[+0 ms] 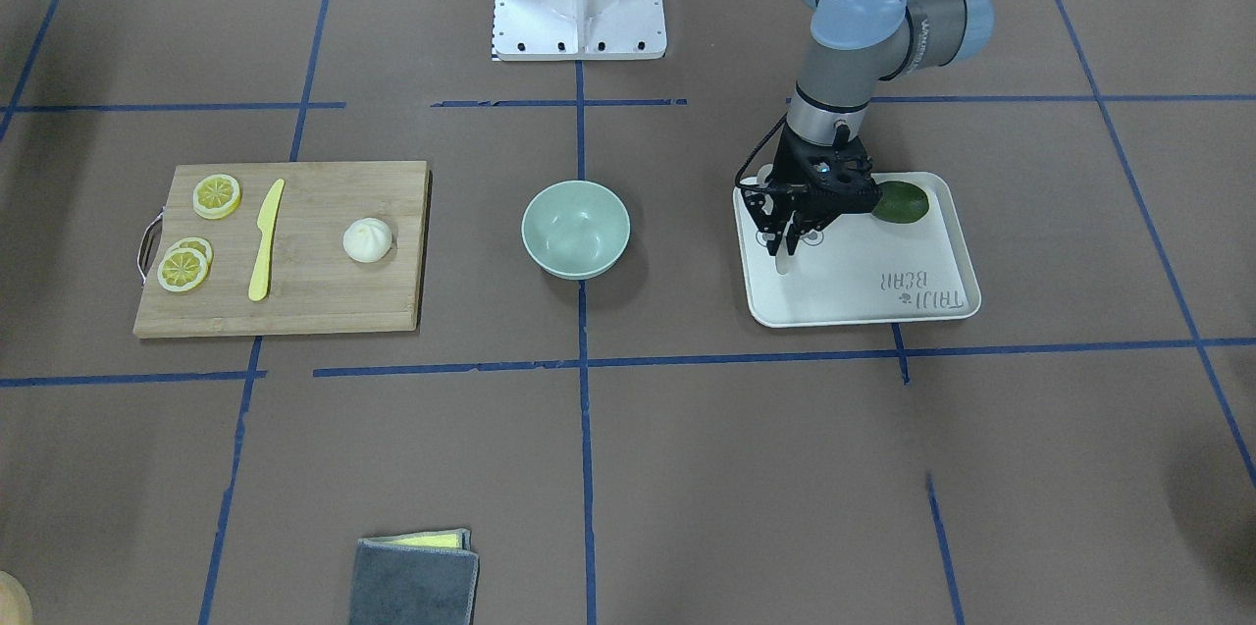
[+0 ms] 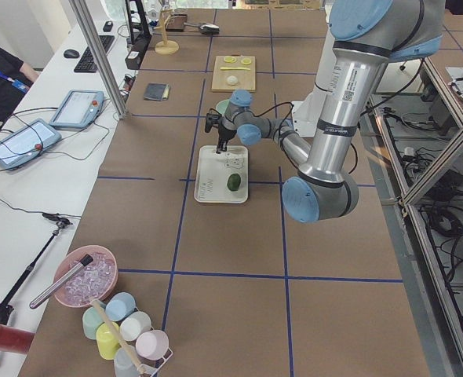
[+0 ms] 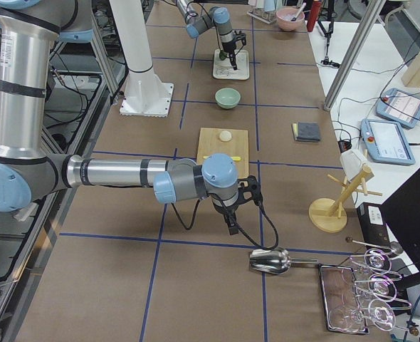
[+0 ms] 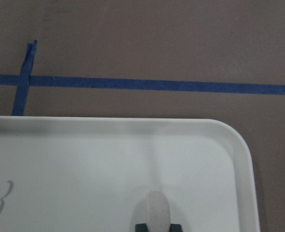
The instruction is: Put spoon and bun in bowl
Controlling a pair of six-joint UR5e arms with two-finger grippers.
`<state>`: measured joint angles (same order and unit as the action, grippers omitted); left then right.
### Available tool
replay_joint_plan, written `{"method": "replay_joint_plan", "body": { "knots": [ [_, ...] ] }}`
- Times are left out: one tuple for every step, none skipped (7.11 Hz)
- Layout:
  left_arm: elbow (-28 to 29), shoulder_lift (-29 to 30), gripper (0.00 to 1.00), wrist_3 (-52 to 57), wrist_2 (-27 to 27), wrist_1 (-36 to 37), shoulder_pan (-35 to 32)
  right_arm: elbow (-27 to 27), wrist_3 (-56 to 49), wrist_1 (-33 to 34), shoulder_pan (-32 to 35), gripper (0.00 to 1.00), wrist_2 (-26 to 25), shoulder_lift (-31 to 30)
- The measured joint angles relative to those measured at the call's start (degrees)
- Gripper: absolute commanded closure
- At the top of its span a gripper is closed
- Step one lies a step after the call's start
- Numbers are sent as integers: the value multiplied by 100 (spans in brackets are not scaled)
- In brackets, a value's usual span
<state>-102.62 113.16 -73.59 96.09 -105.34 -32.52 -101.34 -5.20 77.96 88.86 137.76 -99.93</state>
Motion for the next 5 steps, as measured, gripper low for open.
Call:
{"method": "replay_joint_plan", "body": {
  "knots": [
    [67,343,100,-546,-6,302,18,0,4,0,0,0,3,0],
    [203,717,100,-1134,-21,651,51,0,5,0,0,0,5,0],
    [407,1157,100,-1694,-38,1041,103,1,5,0,-2,0,5,0],
    [697,1597,100,-2133,-96,1335,185,5,8,0,-3,0,6,0],
    [1051,2002,100,-2487,-194,1484,280,8,10,0,-2,0,6,-3]
  ]
}}
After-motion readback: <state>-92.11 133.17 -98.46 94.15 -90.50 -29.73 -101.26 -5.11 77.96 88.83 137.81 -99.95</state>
